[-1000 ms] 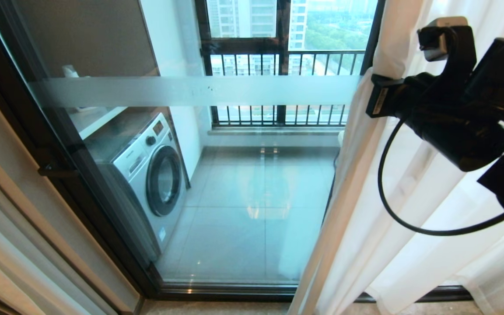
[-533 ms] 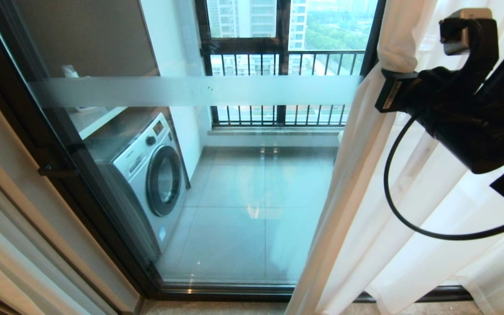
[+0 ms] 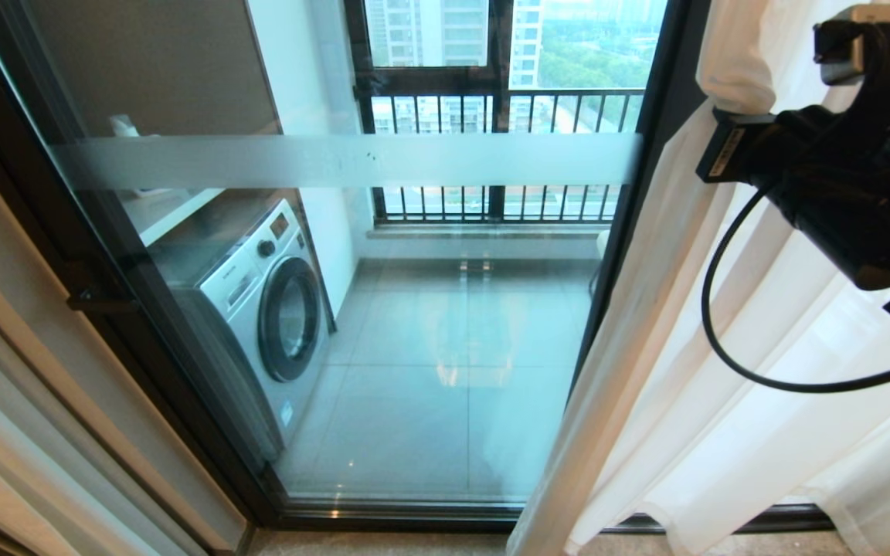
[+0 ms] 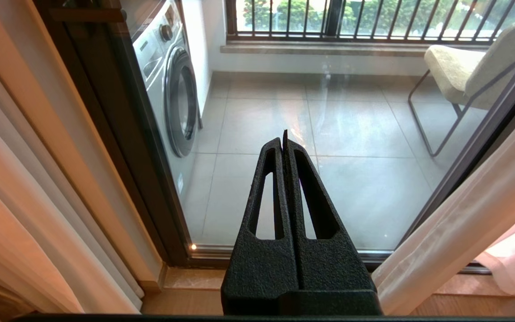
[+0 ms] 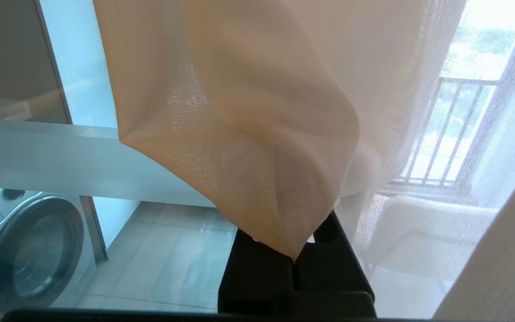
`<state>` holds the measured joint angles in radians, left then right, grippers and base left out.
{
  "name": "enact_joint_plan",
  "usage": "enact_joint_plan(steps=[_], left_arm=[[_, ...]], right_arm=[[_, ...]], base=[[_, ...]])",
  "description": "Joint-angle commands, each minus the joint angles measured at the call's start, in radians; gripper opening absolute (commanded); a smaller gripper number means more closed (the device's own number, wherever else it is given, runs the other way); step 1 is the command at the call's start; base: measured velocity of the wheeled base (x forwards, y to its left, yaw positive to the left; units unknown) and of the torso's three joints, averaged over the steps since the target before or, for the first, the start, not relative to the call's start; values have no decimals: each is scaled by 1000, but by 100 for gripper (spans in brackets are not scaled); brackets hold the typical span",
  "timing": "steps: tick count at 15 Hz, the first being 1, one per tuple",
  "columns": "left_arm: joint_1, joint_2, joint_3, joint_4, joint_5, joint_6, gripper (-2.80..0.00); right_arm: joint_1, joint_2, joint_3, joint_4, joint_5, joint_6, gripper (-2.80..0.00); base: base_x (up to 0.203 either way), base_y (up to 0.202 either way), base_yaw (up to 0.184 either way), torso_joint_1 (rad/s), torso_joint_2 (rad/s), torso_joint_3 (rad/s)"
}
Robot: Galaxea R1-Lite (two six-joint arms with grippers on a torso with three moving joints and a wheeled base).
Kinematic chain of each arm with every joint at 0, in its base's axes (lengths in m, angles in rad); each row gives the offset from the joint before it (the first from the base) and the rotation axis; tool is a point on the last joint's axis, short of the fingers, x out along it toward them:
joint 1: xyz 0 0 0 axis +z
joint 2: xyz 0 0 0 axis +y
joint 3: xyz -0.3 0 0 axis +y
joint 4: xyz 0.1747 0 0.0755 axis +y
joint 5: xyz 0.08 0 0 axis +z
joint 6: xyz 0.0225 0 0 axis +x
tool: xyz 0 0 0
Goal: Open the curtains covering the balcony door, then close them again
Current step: Pull the inner curtains open on both sides
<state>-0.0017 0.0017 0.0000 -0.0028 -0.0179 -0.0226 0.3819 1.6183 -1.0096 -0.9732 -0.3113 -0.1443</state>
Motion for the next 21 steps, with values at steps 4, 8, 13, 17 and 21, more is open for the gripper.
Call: enact_joint_plan(steps=[4, 8, 13, 17, 21], left_arm=[[0, 0, 0, 0, -1, 0, -280], [0, 0, 0, 0, -1, 0, -280], [0, 0, 0, 0, -1, 0, -280], [0, 0, 0, 0, -1, -2, -280], [0, 0, 0, -2, 0, -4, -280]], right_arm=[[-41, -3, 0, -7, 0, 1, -280], [-51, -8, -8, -5, 0, 3, -280], [-55, 0, -21, -4, 0, 2, -280], [-70, 0, -21, -5, 0, 2, -280], [-80, 2, -21, -5, 1, 2, -280]], base=[[0, 0, 0, 0, 0, 0], [0, 0, 0, 0, 0, 0], [0, 0, 0, 0, 0, 0], [0, 0, 0, 0, 0, 0], [0, 0, 0, 0, 0, 0]])
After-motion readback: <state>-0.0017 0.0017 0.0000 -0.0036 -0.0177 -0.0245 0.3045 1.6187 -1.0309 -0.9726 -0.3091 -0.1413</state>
